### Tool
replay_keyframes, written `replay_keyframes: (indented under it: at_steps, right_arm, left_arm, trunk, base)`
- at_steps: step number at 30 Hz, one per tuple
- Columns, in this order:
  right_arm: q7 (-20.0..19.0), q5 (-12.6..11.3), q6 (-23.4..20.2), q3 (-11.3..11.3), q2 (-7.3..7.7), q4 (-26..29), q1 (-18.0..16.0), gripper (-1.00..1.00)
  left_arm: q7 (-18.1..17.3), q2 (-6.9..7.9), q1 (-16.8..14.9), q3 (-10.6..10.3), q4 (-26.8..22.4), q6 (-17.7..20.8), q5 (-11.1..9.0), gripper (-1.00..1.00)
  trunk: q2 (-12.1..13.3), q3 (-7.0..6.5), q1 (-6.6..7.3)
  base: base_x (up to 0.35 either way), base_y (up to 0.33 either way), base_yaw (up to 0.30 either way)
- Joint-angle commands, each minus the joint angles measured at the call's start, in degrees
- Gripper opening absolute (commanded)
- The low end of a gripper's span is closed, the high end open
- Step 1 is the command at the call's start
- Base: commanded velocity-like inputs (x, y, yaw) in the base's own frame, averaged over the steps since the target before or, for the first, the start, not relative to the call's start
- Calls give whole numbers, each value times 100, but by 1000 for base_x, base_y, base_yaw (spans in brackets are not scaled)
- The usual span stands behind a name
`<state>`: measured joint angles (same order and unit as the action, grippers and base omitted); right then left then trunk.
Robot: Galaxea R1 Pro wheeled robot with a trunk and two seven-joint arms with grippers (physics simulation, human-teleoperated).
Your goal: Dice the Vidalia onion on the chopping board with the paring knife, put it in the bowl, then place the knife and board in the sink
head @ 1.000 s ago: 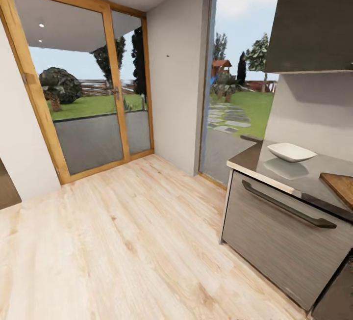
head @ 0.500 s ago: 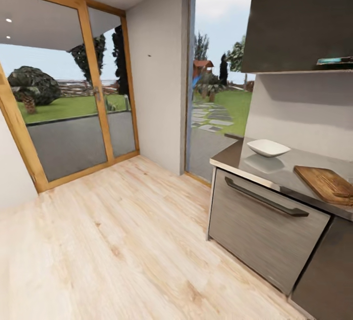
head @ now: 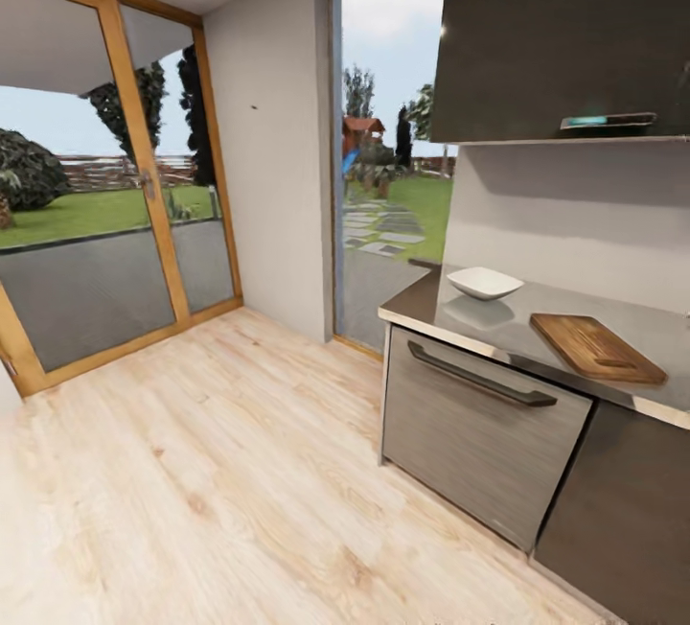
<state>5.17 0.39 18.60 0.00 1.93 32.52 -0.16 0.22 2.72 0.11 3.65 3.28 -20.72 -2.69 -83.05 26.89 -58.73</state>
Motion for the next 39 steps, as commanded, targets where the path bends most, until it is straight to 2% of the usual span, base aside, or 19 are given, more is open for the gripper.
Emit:
replay_keyframes:
  at_steps: [1,29,31,35,39]
  right_arm:
    - [14,4,12,1,0,0,-2,100]
    - [19,5,46,2,7,0,-2,100]
    - [19,5,46,1,12,0,-2,100]
    - [19,5,47,0,17,0,-2,100]
    - [19,5,47,0,17,0,-2,100]
  left_arm:
    - [-8,0,-2,32,8,-29,-12,100]
    - [-9,0,-2,32,7,-29,-12,100]
    - [-13,-25,-2,43,-2,-30,-14,100]
    - [-17,-169,-2,49,6,-24,-20,100]
    - [-21,-196,-2,32,65,-7,-27,100]
  trunk:
    - [-2,4,0]
    - [-2,4,0]
    - [-2,4,0]
    - [-2,4,0]
    - [-2,4,0]
  base:
    - [0,0,-220]
    - [0,0,-220]
    - [0,0,-220]
    - [0,0,-220]
    - [0,0,-220]
